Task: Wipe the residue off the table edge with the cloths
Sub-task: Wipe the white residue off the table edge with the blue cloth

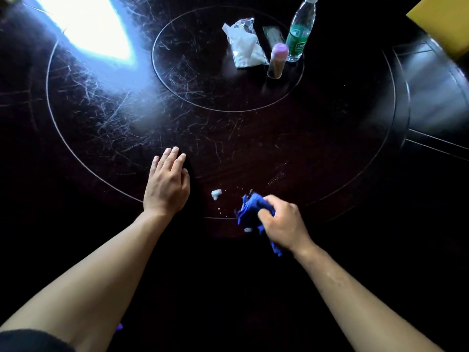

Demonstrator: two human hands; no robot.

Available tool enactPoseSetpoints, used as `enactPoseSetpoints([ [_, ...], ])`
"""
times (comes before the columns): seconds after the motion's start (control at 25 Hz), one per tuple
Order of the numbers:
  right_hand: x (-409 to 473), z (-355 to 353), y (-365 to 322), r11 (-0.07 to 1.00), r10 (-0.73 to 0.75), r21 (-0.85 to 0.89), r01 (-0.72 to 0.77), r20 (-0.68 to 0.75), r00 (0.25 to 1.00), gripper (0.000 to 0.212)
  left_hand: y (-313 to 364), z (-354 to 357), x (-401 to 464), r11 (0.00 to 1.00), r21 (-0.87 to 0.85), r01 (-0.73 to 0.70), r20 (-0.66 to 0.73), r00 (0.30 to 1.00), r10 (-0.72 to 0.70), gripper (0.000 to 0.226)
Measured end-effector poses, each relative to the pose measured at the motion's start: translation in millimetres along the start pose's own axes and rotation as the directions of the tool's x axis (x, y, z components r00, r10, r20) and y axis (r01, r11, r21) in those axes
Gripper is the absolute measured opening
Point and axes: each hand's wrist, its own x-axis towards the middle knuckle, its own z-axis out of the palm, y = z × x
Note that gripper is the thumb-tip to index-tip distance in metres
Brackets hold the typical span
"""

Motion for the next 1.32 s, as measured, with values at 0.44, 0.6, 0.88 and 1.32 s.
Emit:
enactPoseSetpoints([
  [0.44, 90.6, -72.2, 15.1, 0.864, 0.324, 0.483, -0.145, -0.312, 0.893, 0.016, 1.7, 0.2, -1.0, 1.000, 0.001, 0.001, -0.001, 1.000, -0.001, 0.045],
  [0.6, 126.4, -87.5, 15.0, 0.823, 0.338, 0.537, -0.185, -0.201, 0.919, 0.008, 0.9, 2.4, -1.3, 1.000, 0.007, -0.001, -0.003, 1.000, 0.001, 0.046],
  [0.88, 151.5, -90.4, 29.2, 0.983, 0.176, -0.004, -0.182, -0.223, 0.959, 0.027, -1.2, 3.7, -0.9, 1.000, 0.014, -0.008, -0.017, 1.000, 0.008, 0.049],
  [1.32, 111.9, -42.3, 31.7, 0.959, -0.141, -0.278, 0.060, -0.283, 0.949, 0.034, -4.7, 0.4, 0.5, 1.000, 0.025, -0.011, -0.004, 1.000, 0.011, 0.048],
])
